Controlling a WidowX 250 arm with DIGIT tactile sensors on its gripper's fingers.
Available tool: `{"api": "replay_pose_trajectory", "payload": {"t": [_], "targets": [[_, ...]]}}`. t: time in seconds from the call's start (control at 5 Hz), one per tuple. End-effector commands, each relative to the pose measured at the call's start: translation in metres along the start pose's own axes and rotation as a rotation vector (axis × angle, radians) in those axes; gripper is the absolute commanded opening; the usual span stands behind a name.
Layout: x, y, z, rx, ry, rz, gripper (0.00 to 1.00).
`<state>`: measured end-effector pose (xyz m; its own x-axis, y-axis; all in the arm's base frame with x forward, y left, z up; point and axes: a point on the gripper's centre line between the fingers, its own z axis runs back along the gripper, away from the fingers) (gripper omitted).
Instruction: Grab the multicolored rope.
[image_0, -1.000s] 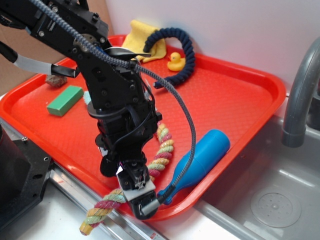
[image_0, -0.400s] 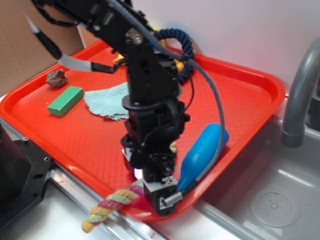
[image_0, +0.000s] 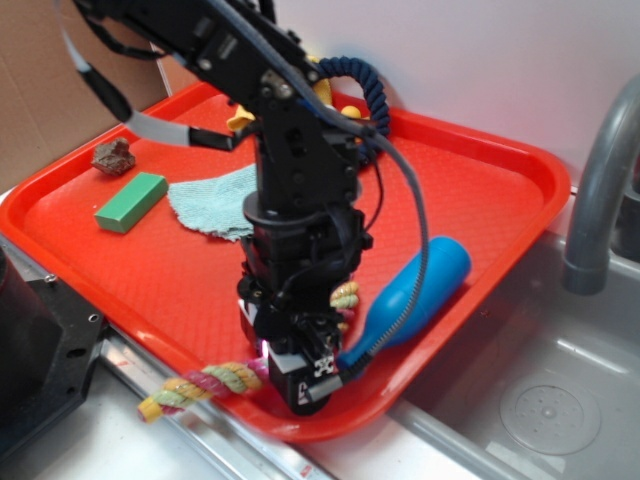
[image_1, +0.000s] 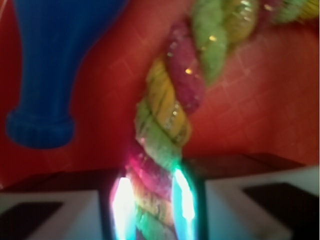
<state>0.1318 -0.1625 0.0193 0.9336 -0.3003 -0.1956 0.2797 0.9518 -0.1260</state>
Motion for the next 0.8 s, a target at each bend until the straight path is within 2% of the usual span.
{"api": "replay_pose_trajectory", "payload": {"t": [0.0, 0.2, 0.4, 0.6], "targets": [[0.001, -0.005, 0.072, 0.032, -0.051, 0.001, 0.00], [-0.013, 0.011, 0.124, 0.024, -0.123, 0.111, 0.00], [-0.030, 0.024, 0.170, 0.001, -0.106, 0.237, 0.00], [-0.049, 0.042, 0.190, -0.026, -0.143, 0.398, 0.00]]}}
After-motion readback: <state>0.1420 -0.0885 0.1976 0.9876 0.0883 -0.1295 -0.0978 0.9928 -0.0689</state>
